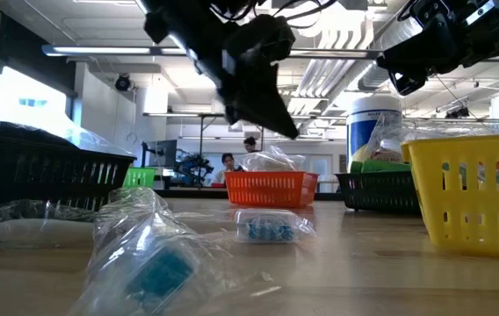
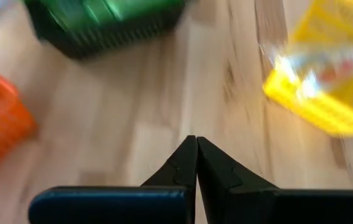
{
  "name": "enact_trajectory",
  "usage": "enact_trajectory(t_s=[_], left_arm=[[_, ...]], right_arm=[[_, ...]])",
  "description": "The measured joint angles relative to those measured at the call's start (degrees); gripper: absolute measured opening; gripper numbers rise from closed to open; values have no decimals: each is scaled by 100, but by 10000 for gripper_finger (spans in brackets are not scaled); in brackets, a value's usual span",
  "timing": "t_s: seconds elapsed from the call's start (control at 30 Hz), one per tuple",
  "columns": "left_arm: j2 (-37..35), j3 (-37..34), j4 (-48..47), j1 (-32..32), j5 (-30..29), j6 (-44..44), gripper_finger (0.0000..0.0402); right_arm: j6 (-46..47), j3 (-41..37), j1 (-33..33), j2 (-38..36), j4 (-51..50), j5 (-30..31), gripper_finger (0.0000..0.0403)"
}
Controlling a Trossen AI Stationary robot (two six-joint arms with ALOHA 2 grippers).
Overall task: Pick & Place Travel size toiletries
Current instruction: Put the dark blue toothbrush into the yellow bin
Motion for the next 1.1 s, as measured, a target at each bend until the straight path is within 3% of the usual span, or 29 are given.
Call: enact_trajectory(t_s=[0.2,0.43,0.53,0.77,0.9,1.1], left_arm=[[-55,-6,-824,-406,-300,-296,1],[-157,-6,-958,-943,-871,-468,1],[-157,-138,-585,-1184,-1197,-352,1],[-158,-784,1400,-1347,-1195,1337,1],[-251,-1217,2119,-1087,-759,1281,1],[-447,-1563,2311,-985,-206,1010,1]], right_arm=[[0,0,0,1,-9,-2,61],[0,0,-2,1,-20,44,61],[-82,0,-2,-1,-6,51,61],[-144,0,-2,-1,22,61,61],[-155,0,-2,1,42,63,61],[-155,0,-2,1,8,63,61]])
